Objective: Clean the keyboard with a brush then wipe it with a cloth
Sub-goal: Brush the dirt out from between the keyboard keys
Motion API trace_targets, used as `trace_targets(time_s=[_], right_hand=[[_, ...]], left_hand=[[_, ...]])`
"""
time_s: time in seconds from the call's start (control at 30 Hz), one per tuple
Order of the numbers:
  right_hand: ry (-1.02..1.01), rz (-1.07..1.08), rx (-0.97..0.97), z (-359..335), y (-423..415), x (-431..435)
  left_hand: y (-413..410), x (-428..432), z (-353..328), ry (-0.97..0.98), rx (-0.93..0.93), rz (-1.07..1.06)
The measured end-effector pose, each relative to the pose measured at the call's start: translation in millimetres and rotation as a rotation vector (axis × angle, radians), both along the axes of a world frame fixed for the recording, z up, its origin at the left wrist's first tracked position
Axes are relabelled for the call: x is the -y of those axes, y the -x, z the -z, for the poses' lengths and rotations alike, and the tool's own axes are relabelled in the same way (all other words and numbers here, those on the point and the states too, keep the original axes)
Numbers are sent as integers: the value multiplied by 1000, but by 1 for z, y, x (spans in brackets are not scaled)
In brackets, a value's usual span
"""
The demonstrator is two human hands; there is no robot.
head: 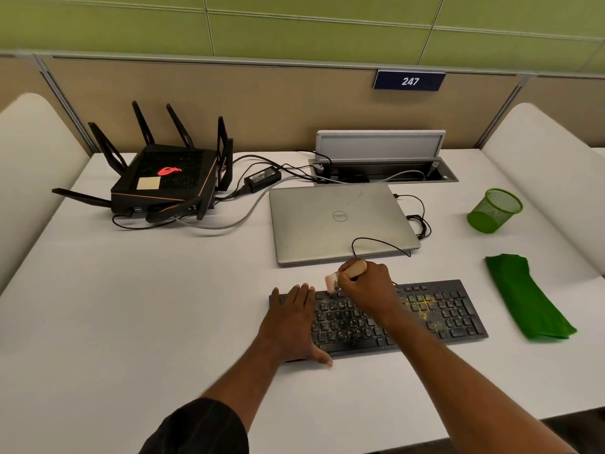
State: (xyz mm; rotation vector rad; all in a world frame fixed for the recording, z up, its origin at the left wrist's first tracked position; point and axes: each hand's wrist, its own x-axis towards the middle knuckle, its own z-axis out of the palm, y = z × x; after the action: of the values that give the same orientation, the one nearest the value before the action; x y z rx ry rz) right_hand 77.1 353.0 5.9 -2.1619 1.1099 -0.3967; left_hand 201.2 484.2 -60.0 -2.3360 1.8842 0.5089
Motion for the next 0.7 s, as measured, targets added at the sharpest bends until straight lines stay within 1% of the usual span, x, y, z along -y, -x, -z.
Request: trace_targets(time_s=[0.27, 0.47, 0.7], right_hand=[[-29, -85, -99, 6, -9, -3], [-1, -79, -57, 5, -12, -4], [19, -97, -91, 7, -16, -10]], left_hand=[[-3, -6, -2, -9, 0, -17], [-6, -10, -2, 0, -2, -27], [-11, -13, -1, 19, -22, -30]])
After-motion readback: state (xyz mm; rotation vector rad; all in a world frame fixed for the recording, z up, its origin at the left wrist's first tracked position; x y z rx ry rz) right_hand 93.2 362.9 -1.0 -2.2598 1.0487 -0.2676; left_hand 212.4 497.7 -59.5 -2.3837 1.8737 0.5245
